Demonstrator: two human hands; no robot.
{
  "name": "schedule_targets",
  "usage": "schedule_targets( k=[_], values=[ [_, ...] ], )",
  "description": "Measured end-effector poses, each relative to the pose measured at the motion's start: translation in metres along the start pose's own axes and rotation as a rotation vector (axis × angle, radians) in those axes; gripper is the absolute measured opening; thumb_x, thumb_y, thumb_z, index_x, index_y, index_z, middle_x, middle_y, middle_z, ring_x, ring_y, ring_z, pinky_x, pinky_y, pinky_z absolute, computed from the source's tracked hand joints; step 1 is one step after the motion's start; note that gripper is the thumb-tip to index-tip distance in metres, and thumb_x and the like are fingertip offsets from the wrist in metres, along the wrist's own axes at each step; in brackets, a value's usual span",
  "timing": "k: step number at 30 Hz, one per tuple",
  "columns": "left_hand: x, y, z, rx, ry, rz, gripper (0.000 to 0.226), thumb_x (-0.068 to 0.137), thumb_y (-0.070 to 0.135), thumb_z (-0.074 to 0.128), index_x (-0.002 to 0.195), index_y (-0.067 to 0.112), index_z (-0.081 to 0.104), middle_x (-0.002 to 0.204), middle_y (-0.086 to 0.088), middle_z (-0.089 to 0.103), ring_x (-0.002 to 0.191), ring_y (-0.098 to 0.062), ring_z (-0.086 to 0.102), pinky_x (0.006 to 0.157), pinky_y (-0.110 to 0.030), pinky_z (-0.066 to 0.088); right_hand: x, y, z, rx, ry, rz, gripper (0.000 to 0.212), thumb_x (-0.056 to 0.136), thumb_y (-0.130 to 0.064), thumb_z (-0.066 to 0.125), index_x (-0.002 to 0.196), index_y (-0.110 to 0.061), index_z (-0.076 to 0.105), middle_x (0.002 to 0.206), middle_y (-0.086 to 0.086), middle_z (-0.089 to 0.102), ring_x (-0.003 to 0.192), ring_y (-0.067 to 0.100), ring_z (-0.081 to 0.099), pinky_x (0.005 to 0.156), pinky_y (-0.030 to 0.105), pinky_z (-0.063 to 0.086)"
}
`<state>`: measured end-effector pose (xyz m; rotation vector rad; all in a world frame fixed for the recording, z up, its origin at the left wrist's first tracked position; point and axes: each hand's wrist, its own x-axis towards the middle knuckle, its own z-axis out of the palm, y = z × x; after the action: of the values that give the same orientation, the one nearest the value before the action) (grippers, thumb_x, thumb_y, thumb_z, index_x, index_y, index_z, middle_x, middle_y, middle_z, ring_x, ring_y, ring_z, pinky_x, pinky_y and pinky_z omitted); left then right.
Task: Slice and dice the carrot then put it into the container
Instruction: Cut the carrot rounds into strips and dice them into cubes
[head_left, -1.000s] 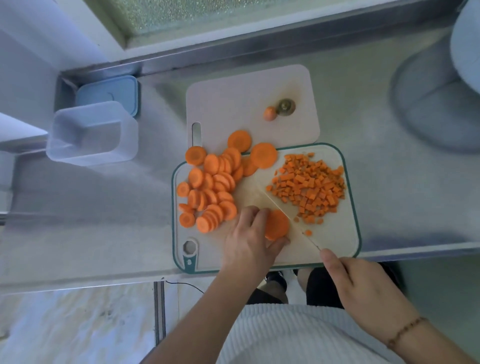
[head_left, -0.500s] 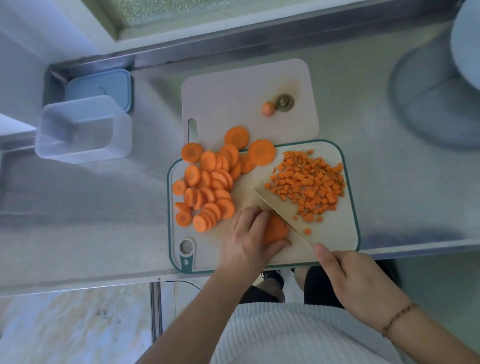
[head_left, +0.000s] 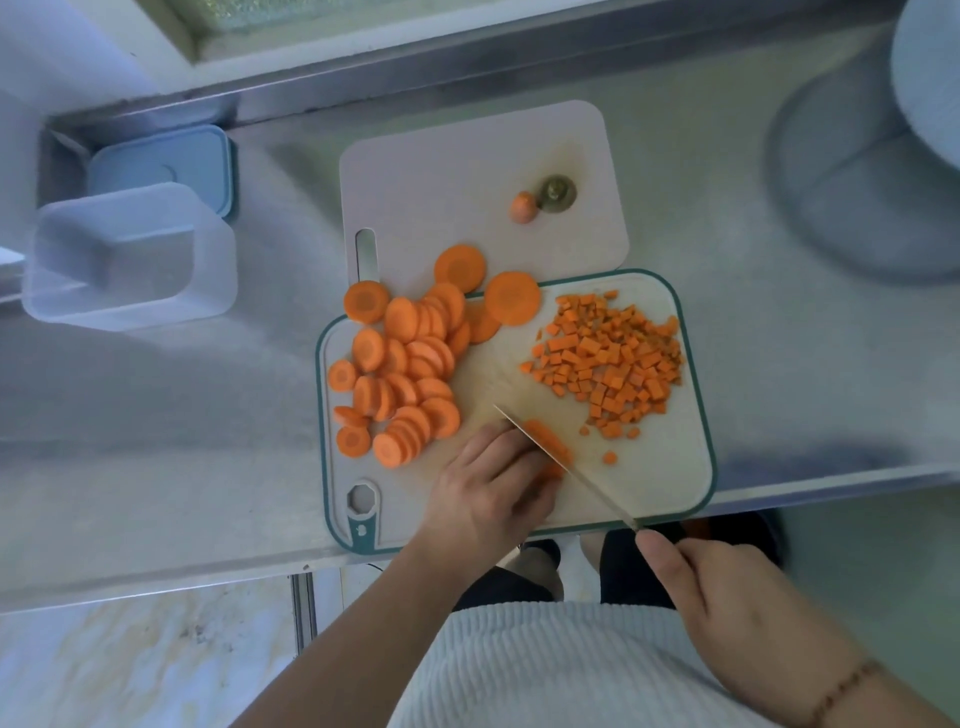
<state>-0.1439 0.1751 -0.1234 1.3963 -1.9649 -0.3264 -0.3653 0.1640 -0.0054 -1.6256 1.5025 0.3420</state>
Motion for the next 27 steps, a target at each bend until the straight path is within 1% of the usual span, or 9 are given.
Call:
schedule_targets(
  k=[4, 6, 8, 12, 15, 17, 19, 22, 27],
  values=[
    [0.002, -0.001, -0.001, -0.033, 0.016, 0.004, 0.011, 0.089, 0.011, 0.075, 0.094, 0.002, 0.077, 0.097, -0.010, 0.071, 0.093, -0.027, 0.064, 0.089, -0.031, 0.054, 0.018, -0.015, 0.013, -0.072, 0.058, -0.066, 0.072, 0.077, -0.072, -0.002, 0.066, -0.024, 0.051, 0.065, -0.004, 0.057, 0.062, 0.010, 0.055, 0.066, 0.031, 0.049],
    [0.002, -0.001, -0.003, -0.028, 0.010, 0.015, 0.012, 0.088, 0.010, 0.077, 0.096, 0.001, 0.077, 0.100, -0.011, 0.071, 0.096, -0.028, 0.065, 0.092, -0.030, 0.052, 0.024, -0.016, 0.017, -0.003, 0.092, -0.090, 0.068, 0.080, -0.071, 0.003, 0.061, -0.022, 0.047, 0.056, -0.005, 0.052, 0.054, 0.010, 0.050, 0.061, 0.031, 0.047],
    [0.000, -0.001, -0.006, -0.004, -0.007, 0.017, 0.014, 0.088, 0.010, 0.079, 0.097, 0.000, 0.077, 0.104, -0.012, 0.072, 0.100, -0.031, 0.067, 0.096, -0.033, 0.053, 0.023, -0.010, 0.014, 0.104, 0.113, -0.094, 0.065, 0.082, -0.070, 0.011, 0.053, -0.021, 0.043, 0.046, -0.004, 0.049, 0.048, 0.011, 0.047, 0.056, 0.030, 0.045],
    [-0.005, 0.001, -0.007, 0.016, 0.002, 0.022, 0.012, 0.088, 0.010, 0.080, 0.093, 0.000, 0.076, 0.100, -0.012, 0.071, 0.096, -0.032, 0.067, 0.091, -0.037, 0.054, 0.007, 0.003, 0.009, 0.180, 0.116, -0.094, 0.071, 0.087, -0.072, 0.012, 0.050, -0.018, 0.039, 0.049, -0.005, 0.052, 0.048, 0.010, 0.048, 0.053, 0.023, 0.038],
    [-0.004, 0.002, -0.006, 0.002, 0.006, 0.006, 0.011, 0.091, 0.011, 0.076, 0.095, 0.001, 0.078, 0.103, -0.011, 0.073, 0.101, -0.030, 0.067, 0.094, -0.036, 0.054, -0.004, 0.005, 0.010, 0.105, 0.053, -0.050, 0.070, 0.079, -0.073, 0.007, 0.052, -0.018, 0.040, 0.050, -0.009, 0.054, 0.051, 0.009, 0.051, 0.052, 0.022, 0.039],
    [-0.003, 0.003, -0.006, -0.016, 0.013, 0.000, 0.010, 0.090, 0.010, 0.077, 0.096, 0.002, 0.078, 0.104, -0.010, 0.073, 0.102, -0.030, 0.068, 0.095, -0.036, 0.055, -0.005, 0.003, 0.010, 0.030, 0.041, -0.022, 0.077, 0.076, -0.076, -0.003, 0.055, -0.019, 0.044, 0.049, -0.003, 0.054, 0.052, 0.011, 0.054, 0.051, 0.023, 0.040],
    [-0.003, 0.002, -0.005, -0.032, 0.020, 0.001, 0.011, 0.088, 0.008, 0.078, 0.097, 0.002, 0.078, 0.104, -0.010, 0.073, 0.101, -0.030, 0.068, 0.094, -0.037, 0.055, 0.000, 0.000, 0.012, -0.026, 0.043, -0.006, 0.082, 0.075, -0.077, -0.008, 0.059, -0.020, 0.047, 0.055, 0.000, 0.056, 0.055, 0.013, 0.056, 0.055, 0.025, 0.044],
    [-0.003, 0.002, -0.004, -0.048, 0.009, 0.002, 0.013, 0.087, 0.005, 0.079, 0.099, 0.001, 0.078, 0.106, -0.010, 0.073, 0.103, -0.030, 0.069, 0.094, -0.039, 0.055, 0.009, -0.008, 0.015, -0.024, 0.050, -0.002, 0.077, 0.074, -0.077, -0.002, 0.062, -0.022, 0.050, 0.061, -0.002, 0.058, 0.059, 0.013, 0.057, 0.065, 0.035, 0.051],
    [-0.002, 0.001, -0.005, -0.038, 0.014, 0.010, 0.013, 0.089, 0.007, 0.077, 0.101, 0.001, 0.078, 0.106, -0.011, 0.073, 0.103, -0.030, 0.069, 0.096, -0.035, 0.055, 0.013, -0.013, 0.019, -0.036, 0.063, -0.020, 0.075, 0.076, -0.075, -0.001, 0.064, -0.022, 0.050, 0.061, -0.004, 0.055, 0.059, 0.013, 0.055, 0.063, 0.036, 0.052]
  ],
)
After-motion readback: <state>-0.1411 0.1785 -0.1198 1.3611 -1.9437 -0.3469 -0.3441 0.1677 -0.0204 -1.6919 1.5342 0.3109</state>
